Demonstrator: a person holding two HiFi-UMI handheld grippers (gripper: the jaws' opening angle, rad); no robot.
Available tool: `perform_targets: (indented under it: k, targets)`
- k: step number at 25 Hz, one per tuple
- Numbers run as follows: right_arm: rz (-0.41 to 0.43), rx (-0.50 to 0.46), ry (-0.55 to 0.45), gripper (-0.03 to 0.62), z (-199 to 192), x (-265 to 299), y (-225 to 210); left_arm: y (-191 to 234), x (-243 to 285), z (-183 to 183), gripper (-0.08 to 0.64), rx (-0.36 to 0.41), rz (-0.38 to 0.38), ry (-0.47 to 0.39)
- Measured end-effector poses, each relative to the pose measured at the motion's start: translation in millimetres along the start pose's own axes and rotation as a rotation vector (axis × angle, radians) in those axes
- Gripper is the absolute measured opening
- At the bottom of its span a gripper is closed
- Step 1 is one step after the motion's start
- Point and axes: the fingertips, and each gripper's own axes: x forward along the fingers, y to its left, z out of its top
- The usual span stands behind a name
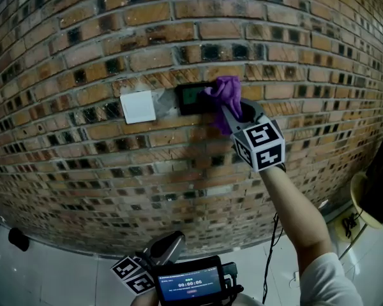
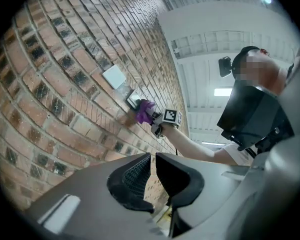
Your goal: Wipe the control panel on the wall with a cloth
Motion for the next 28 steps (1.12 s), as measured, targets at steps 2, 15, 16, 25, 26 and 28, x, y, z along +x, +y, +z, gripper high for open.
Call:
perform_targets:
  k: [2,15,16,25,26,28]
  targets:
    - [-0.016,0.005,-0.003,0.083,1,-6,-6,-1,1,-1,0.018,-0.003,-0.007,0.004]
    - [0.063,-0.006,-0.099,0.084,45,-8,33,-1,-3,-2,0.018,-0.010,-0.007,0.005]
    - [0.076,-0.005,-0.101,0.083,47,-5,40,-1,-4,-1,0.018,-0.010,-0.004,0.003]
    - [0.205,0.006,-0.107,0.083,58,30,108,5,-20,4,0.018,-0.012,0.028,-0.024]
    - [0.215,0.006,-0.103,0.083,58,34,114,6,-21,4,0.018,-0.012,0.032,-0.026]
    - [0.231,0.007,-0.092,0.083,55,41,124,7,-24,5,0.018,-0.014,0.037,-0.030]
